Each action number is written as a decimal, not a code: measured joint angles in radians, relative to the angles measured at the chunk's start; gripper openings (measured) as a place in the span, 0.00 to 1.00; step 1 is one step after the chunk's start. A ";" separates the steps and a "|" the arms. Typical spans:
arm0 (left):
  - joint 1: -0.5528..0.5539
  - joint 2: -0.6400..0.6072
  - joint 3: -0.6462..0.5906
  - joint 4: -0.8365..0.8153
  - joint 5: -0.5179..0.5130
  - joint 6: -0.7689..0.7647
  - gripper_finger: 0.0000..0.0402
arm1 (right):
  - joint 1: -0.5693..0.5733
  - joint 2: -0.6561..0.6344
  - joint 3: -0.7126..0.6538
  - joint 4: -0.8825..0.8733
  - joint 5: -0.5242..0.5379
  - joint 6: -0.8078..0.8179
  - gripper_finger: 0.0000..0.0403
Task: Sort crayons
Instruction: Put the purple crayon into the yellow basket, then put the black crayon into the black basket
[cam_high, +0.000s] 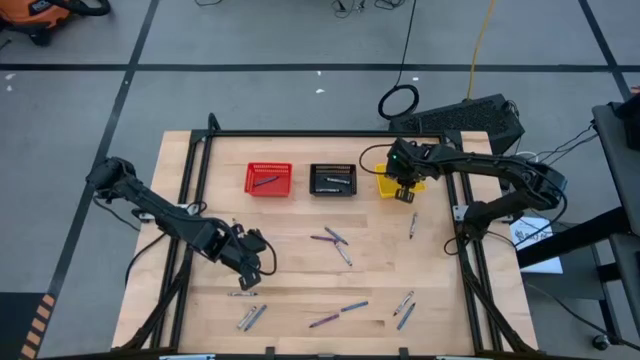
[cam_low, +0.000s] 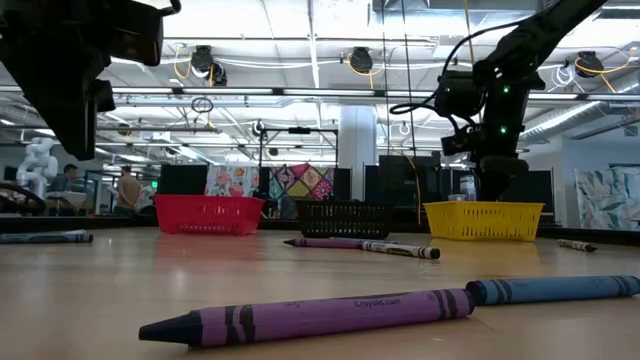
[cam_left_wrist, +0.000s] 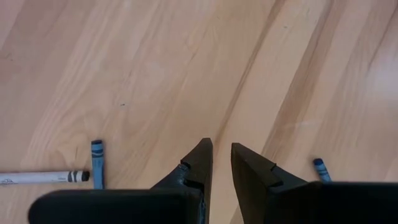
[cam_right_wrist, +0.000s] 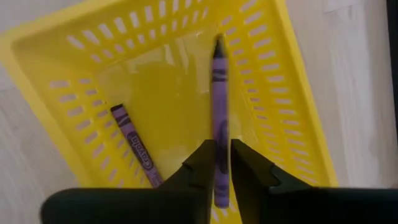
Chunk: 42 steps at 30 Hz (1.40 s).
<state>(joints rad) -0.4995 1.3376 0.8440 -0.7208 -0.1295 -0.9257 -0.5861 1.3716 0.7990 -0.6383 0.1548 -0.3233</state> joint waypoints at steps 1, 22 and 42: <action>0.000 0.000 0.000 -0.001 0.000 0.006 0.15 | 0.000 0.000 0.000 0.001 0.000 0.000 0.12; -0.068 0.000 0.007 0.003 0.144 -0.039 0.15 | 0.006 -0.062 0.000 -0.017 0.033 0.062 0.29; -0.262 0.194 0.027 0.047 0.151 -0.168 0.15 | 0.006 -0.287 0.000 -0.100 0.081 0.131 0.29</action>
<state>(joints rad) -0.7616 1.5313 0.8710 -0.6739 0.0219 -1.0939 -0.5804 1.0845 0.7990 -0.7383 0.2360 -0.1925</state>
